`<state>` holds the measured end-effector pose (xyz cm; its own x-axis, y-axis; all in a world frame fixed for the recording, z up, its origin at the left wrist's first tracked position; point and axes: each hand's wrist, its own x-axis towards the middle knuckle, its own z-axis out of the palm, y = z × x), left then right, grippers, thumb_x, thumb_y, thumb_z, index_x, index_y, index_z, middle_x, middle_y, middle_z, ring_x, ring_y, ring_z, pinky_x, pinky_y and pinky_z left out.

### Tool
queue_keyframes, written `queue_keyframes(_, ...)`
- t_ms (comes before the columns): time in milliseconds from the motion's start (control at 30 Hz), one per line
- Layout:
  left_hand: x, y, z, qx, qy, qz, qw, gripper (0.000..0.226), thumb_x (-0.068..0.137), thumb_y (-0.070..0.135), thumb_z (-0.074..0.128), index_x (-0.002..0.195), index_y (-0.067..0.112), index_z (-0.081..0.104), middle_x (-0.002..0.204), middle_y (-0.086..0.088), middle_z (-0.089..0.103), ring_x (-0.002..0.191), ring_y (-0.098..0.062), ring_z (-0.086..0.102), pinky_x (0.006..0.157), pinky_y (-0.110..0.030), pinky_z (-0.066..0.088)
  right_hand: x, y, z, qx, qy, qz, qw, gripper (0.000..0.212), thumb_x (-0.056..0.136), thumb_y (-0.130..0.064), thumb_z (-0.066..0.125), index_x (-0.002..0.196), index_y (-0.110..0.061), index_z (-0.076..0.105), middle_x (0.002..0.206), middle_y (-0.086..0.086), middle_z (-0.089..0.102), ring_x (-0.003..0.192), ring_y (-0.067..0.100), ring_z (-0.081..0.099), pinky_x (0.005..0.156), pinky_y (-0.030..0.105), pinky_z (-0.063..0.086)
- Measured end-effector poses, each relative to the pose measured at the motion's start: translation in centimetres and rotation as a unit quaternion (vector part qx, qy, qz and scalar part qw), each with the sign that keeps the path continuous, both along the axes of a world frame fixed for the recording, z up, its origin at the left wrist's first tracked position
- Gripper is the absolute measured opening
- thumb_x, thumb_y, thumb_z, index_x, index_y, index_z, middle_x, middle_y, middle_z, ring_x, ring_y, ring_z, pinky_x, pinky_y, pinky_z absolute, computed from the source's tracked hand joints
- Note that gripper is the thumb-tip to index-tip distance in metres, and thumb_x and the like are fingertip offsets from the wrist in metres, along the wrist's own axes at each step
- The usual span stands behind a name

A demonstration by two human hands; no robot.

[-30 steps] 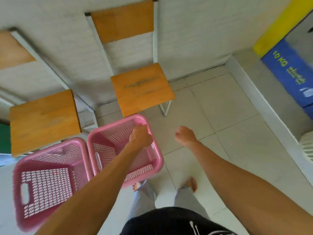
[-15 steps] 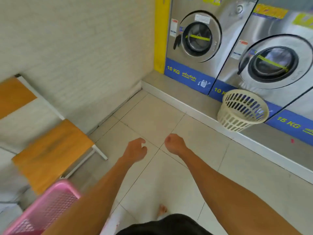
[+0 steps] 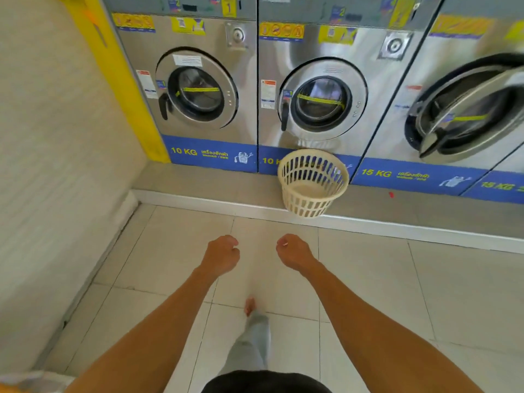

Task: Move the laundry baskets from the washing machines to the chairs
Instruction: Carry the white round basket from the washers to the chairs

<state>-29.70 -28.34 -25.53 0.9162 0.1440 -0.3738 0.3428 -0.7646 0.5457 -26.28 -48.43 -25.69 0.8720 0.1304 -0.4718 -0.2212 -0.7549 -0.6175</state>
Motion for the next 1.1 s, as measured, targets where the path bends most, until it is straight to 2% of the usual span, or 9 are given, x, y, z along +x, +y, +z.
queue_keyframes(100,6.8,-1.7,-1.6,-0.015,0.003,-0.021,1.000,0.038,0.089,0.009,0.047,0.122,0.007,0.065,0.132,-0.006,0.061,0.120,-0.025,0.057,0.104,-0.031,0.043,5.4,-2.3,-0.4,-0.009,0.002,-0.034,0.999,0.032,0.100,-0.022,0.050,0.128,-0.009,0.058,0.136,0.009,0.055,0.125,0.028,0.053,0.104,0.035,0.041)
queue_keyframes(267,17.1,-3.3,-2.7,-0.035,0.026,-0.052,0.998,0.036,0.089,0.014,0.050,0.121,0.012,0.066,0.130,-0.003,0.062,0.123,-0.023,0.054,0.107,-0.031,0.039,13.7,-6.1,-0.1,-0.038,0.016,-0.072,0.997,0.031,0.100,-0.022,0.050,0.125,-0.006,0.060,0.132,0.010,0.060,0.114,0.023,0.057,0.097,0.029,0.042)
queue_keyframes(367,22.7,-3.4,-3.3,-0.038,0.041,-0.058,0.997,0.036,0.088,0.015,0.050,0.119,0.014,0.067,0.130,-0.002,0.062,0.121,-0.023,0.055,0.106,-0.033,0.042,19.0,-8.0,0.2,-0.059,0.000,-0.096,0.994,0.033,0.101,-0.024,0.048,0.125,-0.005,0.061,0.132,0.010,0.061,0.120,0.026,0.057,0.100,0.031,0.041)
queue_keyframes(567,29.4,-4.2,-3.3,-0.046,0.097,-0.042,0.993,0.037,0.084,0.013,0.051,0.118,0.015,0.068,0.126,-0.003,0.063,0.115,-0.023,0.058,0.099,-0.033,0.049,25.0,-10.0,0.6,-0.058,0.024,-0.130,0.989,0.033,0.102,-0.020,0.044,0.128,-0.005,0.059,0.135,0.010,0.060,0.124,0.028,0.056,0.101,0.033,0.041)
queue_keyframes(733,36.7,-7.0,-4.1,-0.053,0.119,-0.029,0.991,0.031,0.084,0.018,0.055,0.112,0.021,0.068,0.117,-0.002,0.064,0.104,-0.023,0.061,0.091,-0.031,0.051,32.2,-12.8,-2.2,-0.054,0.056,-0.132,0.988,0.033,0.100,-0.023,0.045,0.127,-0.009,0.061,0.135,0.010,0.061,0.123,0.029,0.057,0.100,0.035,0.044)
queue_keyframes(867,42.2,-9.1,-5.1,-0.024,0.111,-0.027,0.993,0.025,0.086,0.018,0.053,0.108,0.019,0.065,0.106,-0.003,0.065,0.094,-0.023,0.062,0.082,-0.033,0.052,38.8,-15.3,-3.7,-0.067,0.073,-0.074,0.992,0.036,0.101,-0.019,0.044,0.131,-0.006,0.057,0.136,0.013,0.059,0.124,0.031,0.056,0.102,0.037,0.045)
queue_keyframes(967,46.0,-10.4,-6.7,0.005,0.130,-0.017,0.991,0.018,0.087,0.015,0.051,0.100,0.016,0.063,0.104,-0.003,0.067,0.085,-0.020,0.058,0.073,-0.028,0.043,44.2,-17.4,-5.2,-0.093,0.080,-0.011,0.992,0.037,0.102,-0.016,0.043,0.134,-0.003,0.054,0.138,0.014,0.056,0.127,0.031,0.053,0.103,0.034,0.042)
queue_keyframes(1033,47.7,-11.4,-8.0,0.022,0.140,-0.003,0.990,0.010,0.087,0.018,0.050,0.093,0.020,0.059,0.106,-0.003,0.067,0.088,-0.020,0.060,0.075,-0.025,0.040,47.0,-18.9,-6.1,-0.092,0.099,0.022,0.991,0.036,0.102,-0.016,0.043,0.134,-0.003,0.055,0.139,0.013,0.055,0.128,0.030,0.051,0.104,0.032,0.040)
queue_keyframes(1100,49.1,-13.1,-7.9,0.017,0.140,0.024,0.990,0.018,0.090,0.019,0.051,0.105,0.021,0.061,0.110,0.001,0.064,0.100,-0.019,0.061,0.079,-0.021,0.038,49.7,-20.3,-7.5,-0.103,0.114,0.051,0.987,0.036,0.100,-0.017,0.044,0.132,-0.006,0.056,0.139,0.011,0.057,0.127,0.028,0.053,0.105,0.033,0.041)
